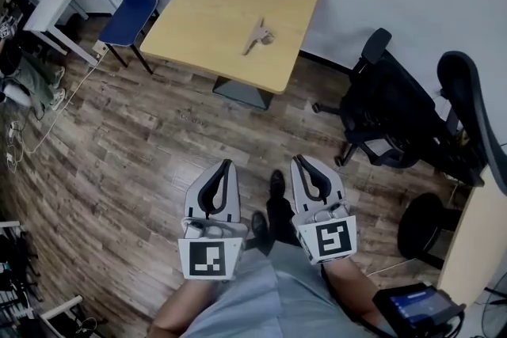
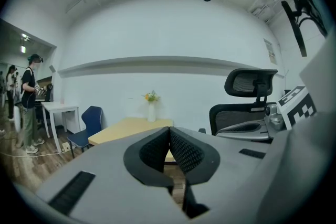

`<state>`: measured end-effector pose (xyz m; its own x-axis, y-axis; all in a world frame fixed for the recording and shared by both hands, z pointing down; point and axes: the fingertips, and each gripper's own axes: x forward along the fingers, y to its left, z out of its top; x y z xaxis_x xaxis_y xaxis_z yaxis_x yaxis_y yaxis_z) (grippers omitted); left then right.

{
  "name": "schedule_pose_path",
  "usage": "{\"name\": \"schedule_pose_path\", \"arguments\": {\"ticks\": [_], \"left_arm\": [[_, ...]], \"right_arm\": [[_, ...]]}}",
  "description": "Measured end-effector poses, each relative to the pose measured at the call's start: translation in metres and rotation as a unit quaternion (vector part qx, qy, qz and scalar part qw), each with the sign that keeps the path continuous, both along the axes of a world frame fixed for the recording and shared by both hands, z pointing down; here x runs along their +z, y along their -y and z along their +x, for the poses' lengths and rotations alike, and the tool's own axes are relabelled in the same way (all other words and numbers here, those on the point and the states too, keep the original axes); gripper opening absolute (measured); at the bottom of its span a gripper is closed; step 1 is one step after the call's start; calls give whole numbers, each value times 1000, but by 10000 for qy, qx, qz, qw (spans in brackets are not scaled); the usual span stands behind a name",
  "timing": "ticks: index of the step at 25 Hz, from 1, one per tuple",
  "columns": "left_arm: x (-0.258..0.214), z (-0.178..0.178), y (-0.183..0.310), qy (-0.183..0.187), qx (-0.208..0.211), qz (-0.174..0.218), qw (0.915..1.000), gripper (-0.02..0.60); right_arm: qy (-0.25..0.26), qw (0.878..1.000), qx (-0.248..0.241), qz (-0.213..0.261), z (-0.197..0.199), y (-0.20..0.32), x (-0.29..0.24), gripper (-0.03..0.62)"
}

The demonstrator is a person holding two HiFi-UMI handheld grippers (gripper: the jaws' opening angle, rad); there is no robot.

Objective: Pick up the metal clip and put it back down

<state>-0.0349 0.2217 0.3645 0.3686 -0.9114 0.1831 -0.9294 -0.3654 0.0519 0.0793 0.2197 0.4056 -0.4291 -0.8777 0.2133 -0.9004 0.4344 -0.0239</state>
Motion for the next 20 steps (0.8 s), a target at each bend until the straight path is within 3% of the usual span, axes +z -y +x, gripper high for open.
{"name": "schedule_pose_path", "arguments": {"ticks": [10,14,20], "left_arm": [[9,22,87,88,-120,-293,9995,18],[-4,37,118,153,-120,-90,9998,18],[-44,60,151,159,-221,326,9991,18]], "right_arm": [[137,9998,-155,-82,17,90,4,51],[196,9996,-182,8,30,123,-3,51],[177,9976,-394,539,45,171,-46,51]]}}
